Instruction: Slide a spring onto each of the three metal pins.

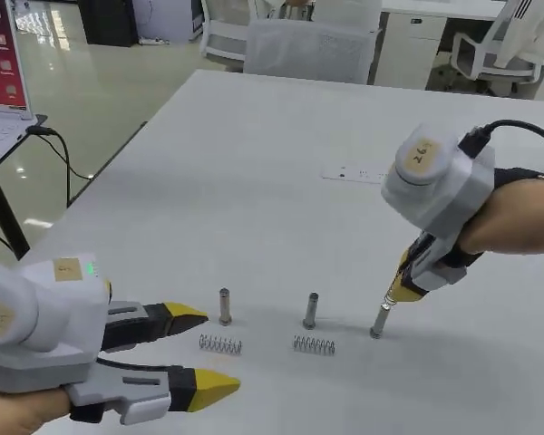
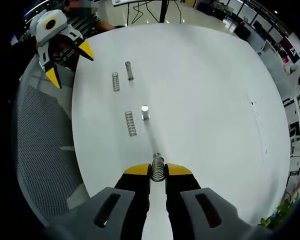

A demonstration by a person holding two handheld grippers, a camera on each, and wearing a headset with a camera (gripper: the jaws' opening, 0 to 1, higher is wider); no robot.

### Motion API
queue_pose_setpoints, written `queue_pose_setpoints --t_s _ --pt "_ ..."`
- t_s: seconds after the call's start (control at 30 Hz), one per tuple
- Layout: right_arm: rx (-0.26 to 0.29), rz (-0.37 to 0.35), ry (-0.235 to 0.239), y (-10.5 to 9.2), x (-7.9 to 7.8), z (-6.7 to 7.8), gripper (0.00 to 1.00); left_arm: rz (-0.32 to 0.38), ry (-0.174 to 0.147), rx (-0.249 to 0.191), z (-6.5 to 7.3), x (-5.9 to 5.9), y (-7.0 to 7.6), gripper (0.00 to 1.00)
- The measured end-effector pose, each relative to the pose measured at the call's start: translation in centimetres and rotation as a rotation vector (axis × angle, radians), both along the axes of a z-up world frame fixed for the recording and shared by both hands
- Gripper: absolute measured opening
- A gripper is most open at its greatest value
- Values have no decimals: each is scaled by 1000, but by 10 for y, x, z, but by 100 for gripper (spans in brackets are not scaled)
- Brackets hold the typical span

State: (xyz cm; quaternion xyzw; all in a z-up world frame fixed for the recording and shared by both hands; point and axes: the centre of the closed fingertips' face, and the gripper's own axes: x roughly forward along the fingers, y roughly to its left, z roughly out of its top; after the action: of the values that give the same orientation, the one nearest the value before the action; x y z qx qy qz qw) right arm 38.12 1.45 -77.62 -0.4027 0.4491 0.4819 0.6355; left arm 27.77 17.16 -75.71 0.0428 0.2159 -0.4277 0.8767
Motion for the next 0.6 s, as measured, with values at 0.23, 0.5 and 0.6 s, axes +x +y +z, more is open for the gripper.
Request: queue_pose_setpoints --t_s 0.23,0.5,0.6 --pt "-10 -7 15 -1 6 -9 8 -1 3 -2 -1 0 -1 45" --pt "-18 -14 29 -1 9 -17 8 2 6 -1 -2 0 -1 44" --pt "-24 -21 42 -3 10 -22 8 5 6 -4 -2 0 0 44"
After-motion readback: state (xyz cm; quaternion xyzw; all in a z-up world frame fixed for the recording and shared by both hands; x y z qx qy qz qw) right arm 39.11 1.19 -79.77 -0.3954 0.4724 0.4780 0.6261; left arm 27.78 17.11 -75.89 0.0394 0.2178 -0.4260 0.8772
